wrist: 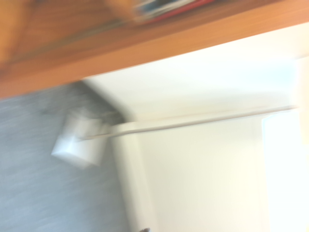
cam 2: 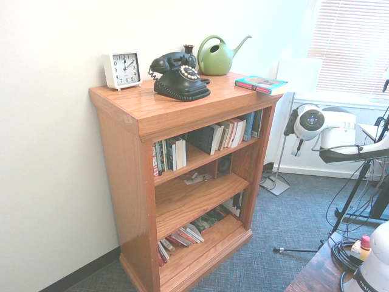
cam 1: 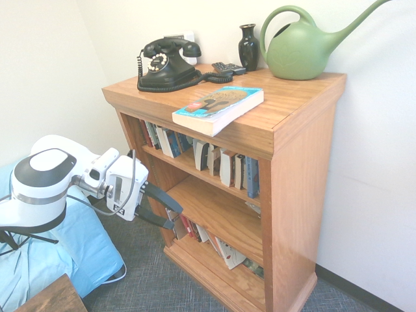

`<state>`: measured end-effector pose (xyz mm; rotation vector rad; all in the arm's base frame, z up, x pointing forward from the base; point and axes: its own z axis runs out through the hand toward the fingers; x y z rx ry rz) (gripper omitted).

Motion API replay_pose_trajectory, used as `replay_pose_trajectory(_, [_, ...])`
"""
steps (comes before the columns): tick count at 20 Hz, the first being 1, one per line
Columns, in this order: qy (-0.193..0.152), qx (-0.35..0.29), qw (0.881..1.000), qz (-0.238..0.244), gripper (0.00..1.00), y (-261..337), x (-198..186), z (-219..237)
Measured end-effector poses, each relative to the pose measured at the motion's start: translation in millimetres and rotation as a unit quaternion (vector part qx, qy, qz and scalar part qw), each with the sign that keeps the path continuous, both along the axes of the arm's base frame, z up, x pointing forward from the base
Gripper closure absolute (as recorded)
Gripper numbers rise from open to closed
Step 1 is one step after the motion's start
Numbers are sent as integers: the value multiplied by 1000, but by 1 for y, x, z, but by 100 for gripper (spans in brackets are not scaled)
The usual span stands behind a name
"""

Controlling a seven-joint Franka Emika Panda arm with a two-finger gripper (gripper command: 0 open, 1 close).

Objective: Organize the shelf

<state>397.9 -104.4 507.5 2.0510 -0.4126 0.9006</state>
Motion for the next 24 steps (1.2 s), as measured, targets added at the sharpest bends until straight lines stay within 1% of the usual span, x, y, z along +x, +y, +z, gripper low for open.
replay_pose_trajectory(3, [-31,-67,997,16,0,3,2,29])
replay_pose_trajectory(7, [-45,-99,993,36,0,27,11,49])
replay_pose_trajectory(11, [-59,-111,990,58,0,43,23,66])
replay_pose_trajectory(17, [-63,-112,989,70,0,50,46,75])
replay_pose_trajectory(24, [-70,-112,989,71,0,51,92,84])
